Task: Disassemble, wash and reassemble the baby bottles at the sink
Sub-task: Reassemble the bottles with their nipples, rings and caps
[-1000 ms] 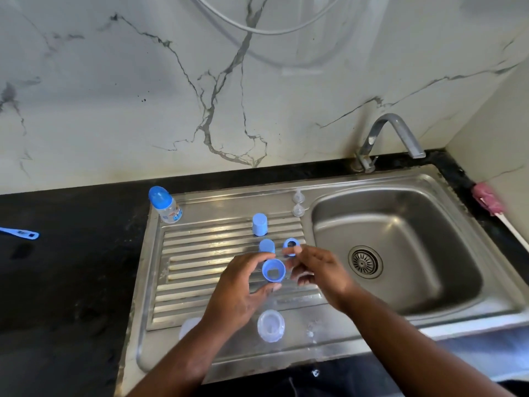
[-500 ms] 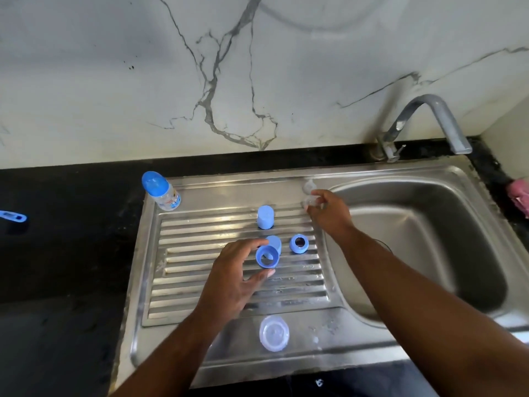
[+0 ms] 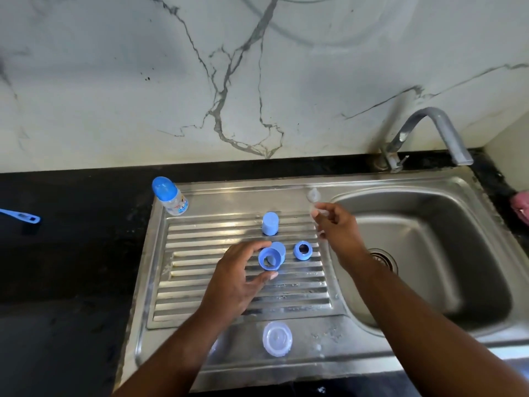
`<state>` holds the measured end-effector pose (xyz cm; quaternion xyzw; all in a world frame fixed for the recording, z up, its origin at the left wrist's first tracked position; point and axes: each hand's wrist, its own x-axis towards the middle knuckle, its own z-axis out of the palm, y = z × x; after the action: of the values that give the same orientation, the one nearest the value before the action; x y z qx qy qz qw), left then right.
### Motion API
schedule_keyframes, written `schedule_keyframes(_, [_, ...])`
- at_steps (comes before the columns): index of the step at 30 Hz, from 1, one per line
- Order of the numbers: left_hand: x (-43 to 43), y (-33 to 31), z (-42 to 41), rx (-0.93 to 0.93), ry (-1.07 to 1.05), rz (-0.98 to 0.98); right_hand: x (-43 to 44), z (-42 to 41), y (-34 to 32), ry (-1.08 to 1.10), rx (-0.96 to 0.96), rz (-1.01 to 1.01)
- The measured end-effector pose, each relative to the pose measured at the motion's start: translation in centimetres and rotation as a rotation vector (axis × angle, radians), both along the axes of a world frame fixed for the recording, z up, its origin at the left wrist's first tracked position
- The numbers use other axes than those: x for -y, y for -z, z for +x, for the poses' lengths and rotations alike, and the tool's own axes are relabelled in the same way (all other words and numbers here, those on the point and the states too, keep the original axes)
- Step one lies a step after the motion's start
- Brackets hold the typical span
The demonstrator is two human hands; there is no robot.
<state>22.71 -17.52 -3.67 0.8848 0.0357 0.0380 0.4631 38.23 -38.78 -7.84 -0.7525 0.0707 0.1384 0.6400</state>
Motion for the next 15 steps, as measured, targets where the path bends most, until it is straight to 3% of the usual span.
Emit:
schedule_keyframes(6, [0.8,-0.7,-1.7,-0.035,-0.016,-0.099,0.8,-6.2,-5.0,-0.191,-0.004,0.251])
schedule_keyframes(10, [1.3,-1.3,-3.1,-0.038,0.003,-0.145,0.7,-9.7,-7.2,-0.319,0.086,0.210])
schedule_keyframes(15, [1.9,-1.8,-4.5,-0.048,0.001,-0.156,0.4,-12.5,-8.7,-0.436,0.241,0.011])
